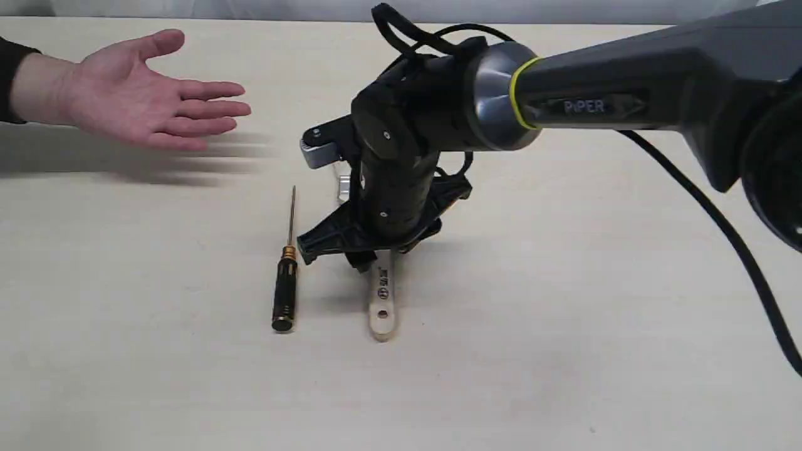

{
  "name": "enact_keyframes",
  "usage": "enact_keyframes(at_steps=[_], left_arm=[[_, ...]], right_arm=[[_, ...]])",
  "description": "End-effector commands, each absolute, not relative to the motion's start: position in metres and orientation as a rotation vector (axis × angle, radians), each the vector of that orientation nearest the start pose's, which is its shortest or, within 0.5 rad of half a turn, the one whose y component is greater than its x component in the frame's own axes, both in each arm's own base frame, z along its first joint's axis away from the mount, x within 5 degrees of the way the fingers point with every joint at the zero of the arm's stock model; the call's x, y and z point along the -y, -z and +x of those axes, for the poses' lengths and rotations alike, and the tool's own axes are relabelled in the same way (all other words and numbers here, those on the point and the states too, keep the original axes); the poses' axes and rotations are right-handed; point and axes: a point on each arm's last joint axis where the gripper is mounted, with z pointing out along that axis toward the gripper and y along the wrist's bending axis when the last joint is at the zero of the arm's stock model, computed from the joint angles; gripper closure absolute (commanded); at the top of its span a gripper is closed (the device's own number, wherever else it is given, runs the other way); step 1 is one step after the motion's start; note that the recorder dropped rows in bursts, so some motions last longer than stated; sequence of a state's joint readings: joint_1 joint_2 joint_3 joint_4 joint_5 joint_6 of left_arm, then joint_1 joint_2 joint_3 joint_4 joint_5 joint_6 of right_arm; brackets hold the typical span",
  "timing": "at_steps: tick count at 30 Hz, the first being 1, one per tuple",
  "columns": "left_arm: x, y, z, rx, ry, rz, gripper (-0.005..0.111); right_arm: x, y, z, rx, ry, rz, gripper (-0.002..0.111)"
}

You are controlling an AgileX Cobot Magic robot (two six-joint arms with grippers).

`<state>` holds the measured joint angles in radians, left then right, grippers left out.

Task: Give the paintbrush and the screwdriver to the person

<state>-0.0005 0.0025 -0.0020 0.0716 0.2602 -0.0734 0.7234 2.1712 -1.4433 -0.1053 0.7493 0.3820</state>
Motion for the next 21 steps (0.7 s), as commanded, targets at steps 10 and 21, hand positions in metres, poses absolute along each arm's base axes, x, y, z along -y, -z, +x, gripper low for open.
enact_keyframes(at_steps=[10, 21], left_arm=[[-0.001, -0.191, 0.055, -1.732, -0.004, -0.013, 0.107], [-0.001, -0.191, 0.055, -1.733, -0.002, -0.015, 0.107]], right_arm=[[-0.275, -0.109, 0.327, -2.833, -0.005, -0.644, 0.104], [-0.271, -0.228, 0.32, -2.536, -0.229, -0.616, 0.104]])
